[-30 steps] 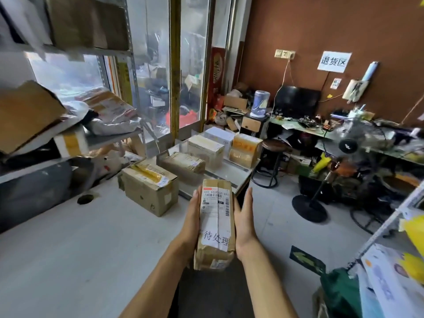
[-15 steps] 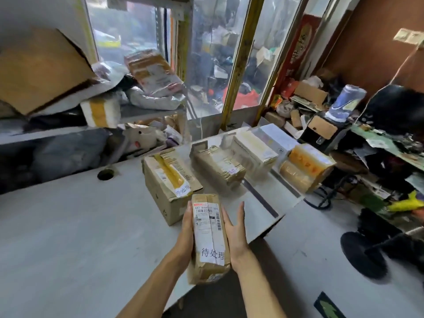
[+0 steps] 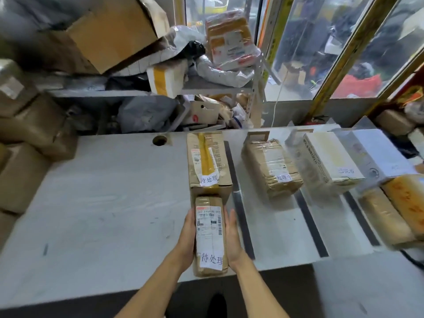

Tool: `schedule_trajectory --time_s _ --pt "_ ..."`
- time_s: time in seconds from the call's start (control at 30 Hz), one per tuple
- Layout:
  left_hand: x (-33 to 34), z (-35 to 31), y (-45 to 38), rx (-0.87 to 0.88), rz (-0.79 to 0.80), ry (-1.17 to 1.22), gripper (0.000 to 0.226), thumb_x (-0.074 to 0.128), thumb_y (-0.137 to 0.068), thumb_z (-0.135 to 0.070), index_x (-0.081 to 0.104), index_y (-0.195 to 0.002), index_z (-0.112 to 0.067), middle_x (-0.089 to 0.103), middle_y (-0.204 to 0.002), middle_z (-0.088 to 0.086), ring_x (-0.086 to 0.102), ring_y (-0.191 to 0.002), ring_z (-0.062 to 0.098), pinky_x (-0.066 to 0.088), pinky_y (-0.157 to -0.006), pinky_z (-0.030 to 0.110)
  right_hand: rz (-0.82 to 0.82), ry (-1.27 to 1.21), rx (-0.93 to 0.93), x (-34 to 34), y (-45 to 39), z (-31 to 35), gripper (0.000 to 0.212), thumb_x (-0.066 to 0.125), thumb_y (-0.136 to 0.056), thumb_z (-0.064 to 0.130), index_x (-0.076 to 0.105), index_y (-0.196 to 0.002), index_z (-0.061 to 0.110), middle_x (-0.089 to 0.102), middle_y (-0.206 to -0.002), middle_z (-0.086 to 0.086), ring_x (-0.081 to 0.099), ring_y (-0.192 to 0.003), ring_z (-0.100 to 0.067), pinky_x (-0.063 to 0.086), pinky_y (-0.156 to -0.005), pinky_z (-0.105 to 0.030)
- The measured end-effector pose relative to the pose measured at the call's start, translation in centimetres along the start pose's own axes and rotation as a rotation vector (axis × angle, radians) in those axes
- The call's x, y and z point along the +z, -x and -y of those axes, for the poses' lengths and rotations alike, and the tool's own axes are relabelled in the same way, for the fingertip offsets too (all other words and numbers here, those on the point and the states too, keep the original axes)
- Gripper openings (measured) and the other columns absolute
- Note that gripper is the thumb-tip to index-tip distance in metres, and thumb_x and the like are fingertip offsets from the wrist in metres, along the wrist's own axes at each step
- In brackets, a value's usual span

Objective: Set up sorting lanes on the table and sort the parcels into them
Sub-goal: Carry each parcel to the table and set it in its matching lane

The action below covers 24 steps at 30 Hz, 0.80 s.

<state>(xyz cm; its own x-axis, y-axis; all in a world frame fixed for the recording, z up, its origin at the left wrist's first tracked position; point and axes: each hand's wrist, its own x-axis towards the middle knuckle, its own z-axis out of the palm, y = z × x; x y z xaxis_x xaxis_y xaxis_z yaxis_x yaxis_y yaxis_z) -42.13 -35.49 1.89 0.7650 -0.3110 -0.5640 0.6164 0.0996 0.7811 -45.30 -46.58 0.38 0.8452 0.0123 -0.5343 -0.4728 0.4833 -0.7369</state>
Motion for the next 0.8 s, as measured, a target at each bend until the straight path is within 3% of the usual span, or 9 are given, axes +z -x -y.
schedule_trajectory --time_s 0.17,0.23,0.3,0.33,0.4,0.5,0.63,0.73,0.8 --pt "0.5 0.0 -0.1 0.026 -0.044 -0.022 0.060 0.016 -0.106 -0.052 0.070 -0.112 -0.025 0.076 -0.109 0.004 0.073 -0.102 0.019 0.054 -0.084 0.035 0.025 0.097 0.015 -0.3 0.0 0.0 0.072 0.006 -0.105 0.059 0.059 -0.135 0.021 0.075 -0.120 -0.005 0.072 -0.111 -0.021 0.060 -0.083 -0.029" --pt "0.5 -0.2 0.2 0.040 -0.061 -0.028 0.058 0.017 -0.106 -0.052 0.071 -0.109 -0.029 0.077 -0.109 0.002 0.073 -0.103 0.017 0.053 -0.084 0.033 -0.043 0.219 -0.036 -0.2 -0.2 -0.4 0.072 0.016 -0.101 0.072 0.055 -0.141 0.027 0.069 -0.132 -0.007 0.068 -0.118 -0.023 0.059 -0.093 -0.038" --pt "0.4 -0.5 0.5 0.046 -0.077 -0.051 0.055 0.017 -0.105 -0.054 0.069 -0.109 -0.037 0.076 -0.112 -0.003 0.071 -0.105 0.014 0.052 -0.086 0.030 -0.115 0.416 -0.056 0.2 -0.3 -0.6 0.079 0.026 -0.085 0.091 0.034 -0.152 0.050 0.049 -0.154 0.000 0.050 -0.140 -0.027 0.043 -0.112 -0.058" --pt "0.2 -0.7 0.8 0.049 -0.090 -0.087 0.052 0.016 -0.104 -0.056 0.065 -0.112 -0.042 0.073 -0.116 -0.008 0.069 -0.109 0.010 0.049 -0.091 0.029 -0.180 0.544 -0.107 0.7 -0.2 -0.4 0.082 0.023 -0.080 0.094 0.020 -0.154 0.058 0.034 -0.164 0.006 0.030 -0.152 -0.028 0.028 -0.119 -0.064" --pt "-0.6 -1.1 1.6 0.083 -0.150 -0.172 0.046 0.012 -0.102 -0.061 0.047 -0.132 -0.053 0.053 -0.140 -0.019 0.048 -0.131 0.006 0.033 -0.112 0.034 -0.275 0.753 -0.236 1.9 0.1 0.4 0.095 0.012 -0.074 0.096 0.004 -0.158 0.053 0.006 -0.170 0.013 -0.001 -0.157 -0.022 0.004 -0.124 -0.060" --pt "-3.2 -2.2 2.7 0.190 -0.221 -0.282 0.064 0.014 -0.092 -0.074 0.009 -0.153 -0.054 0.003 -0.165 -0.021 0.006 -0.152 0.008 0.007 -0.124 0.046 -0.311 0.956 -0.378 4.4 0.3 1.8 0.100 0.010 -0.071 0.095 0.001 -0.158 0.048 -0.004 -0.170 0.012 -0.007 -0.155 -0.016 0.001 -0.124 -0.055" --pt "-8.5 -4.9 4.9 0.381 -0.346 -0.379 0.066 0.020 -0.092 -0.070 0.005 -0.154 -0.052 -0.009 -0.164 -0.024 -0.007 -0.152 0.003 -0.001 -0.122 0.040 -0.255 1.230 -0.512 10.6 -1.0 2.4 0.087 0.016 -0.086 0.082 -0.007 -0.160 0.044 -0.018 -0.170 0.006 -0.021 -0.155 -0.021 -0.012 -0.123 -0.052" --pt "-13.9 -7.3 7.3 0.487 -0.494 -0.531 0.060 0.020 -0.095 -0.072 0.001 -0.150 -0.056 -0.012 -0.164 -0.024 -0.013 -0.152 0.003 -0.001 -0.125 0.053 -0.195 1.363 -0.631 17.1 -1.7 2.2 0.084 0.025 -0.093 0.079 -0.009 -0.161 0.041 -0.022 -0.169 0.004 -0.029 -0.153 -0.021 -0.018 -0.122 -0.049" --pt "-18.3 -8.7 9.9 0.532 -0.630 -0.620 0.068 0.018 -0.091 -0.071 0.001 -0.153 -0.050 -0.012 -0.165 -0.019 -0.013 -0.152 0.006 -0.003 -0.124 0.053 -0.129 1.401 -0.685 22.2 -1.7 1.4 0.084 0.026 -0.094 0.078 -0.008 -0.161 0.040 -0.023 -0.169 0.003 -0.029 -0.153 -0.022 -0.018 -0.122 -0.050"
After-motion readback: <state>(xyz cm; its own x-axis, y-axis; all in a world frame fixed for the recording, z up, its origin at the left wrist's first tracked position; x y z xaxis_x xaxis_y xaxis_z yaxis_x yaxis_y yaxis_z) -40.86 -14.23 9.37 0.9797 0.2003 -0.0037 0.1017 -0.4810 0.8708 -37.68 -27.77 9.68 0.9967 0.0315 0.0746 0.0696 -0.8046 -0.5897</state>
